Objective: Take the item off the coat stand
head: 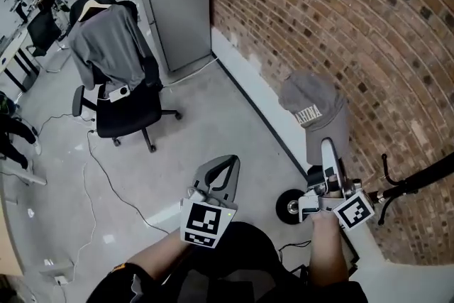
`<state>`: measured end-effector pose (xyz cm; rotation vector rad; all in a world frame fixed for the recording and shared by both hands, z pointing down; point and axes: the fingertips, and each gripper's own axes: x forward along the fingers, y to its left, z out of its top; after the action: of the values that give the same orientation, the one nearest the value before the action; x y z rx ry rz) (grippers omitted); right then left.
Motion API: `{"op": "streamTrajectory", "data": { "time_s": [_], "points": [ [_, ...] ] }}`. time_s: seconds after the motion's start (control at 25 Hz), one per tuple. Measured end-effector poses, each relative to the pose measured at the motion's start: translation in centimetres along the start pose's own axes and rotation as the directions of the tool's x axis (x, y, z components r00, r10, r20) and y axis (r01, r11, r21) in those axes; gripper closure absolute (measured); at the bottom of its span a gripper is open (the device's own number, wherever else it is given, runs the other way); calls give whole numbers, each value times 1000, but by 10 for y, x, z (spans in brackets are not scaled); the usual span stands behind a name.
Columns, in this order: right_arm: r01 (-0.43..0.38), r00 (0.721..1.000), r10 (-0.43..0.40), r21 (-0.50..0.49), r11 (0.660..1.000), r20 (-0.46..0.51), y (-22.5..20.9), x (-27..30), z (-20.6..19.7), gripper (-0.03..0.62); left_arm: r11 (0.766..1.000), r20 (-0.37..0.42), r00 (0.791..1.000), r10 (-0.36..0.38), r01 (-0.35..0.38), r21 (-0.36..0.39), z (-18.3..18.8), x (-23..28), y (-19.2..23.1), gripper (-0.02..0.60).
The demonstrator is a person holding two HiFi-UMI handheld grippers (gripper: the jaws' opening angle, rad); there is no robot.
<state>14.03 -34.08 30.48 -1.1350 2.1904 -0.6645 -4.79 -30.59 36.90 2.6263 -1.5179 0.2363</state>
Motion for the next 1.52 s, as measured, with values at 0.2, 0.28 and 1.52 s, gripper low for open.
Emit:
{"op": "streamTrajectory", "data": {
  "time_s": [0.2,0.28,1.52],
  "points": [
    [120,989,-105,145,982,-104,-32,-31,-81,562,998,-77,997,0,-5,-59,-49,-8,16,555],
    [148,982,-120,194,970,-147,-31,-39,-111,562,996,-106,994,1,-11,-89,-67,-15,24,555],
    [307,952,-307,74,949,-6,69,-145,-178,562,911,-58,909,-413,413,-24,-82,-54,-38,555]
  ]
}}
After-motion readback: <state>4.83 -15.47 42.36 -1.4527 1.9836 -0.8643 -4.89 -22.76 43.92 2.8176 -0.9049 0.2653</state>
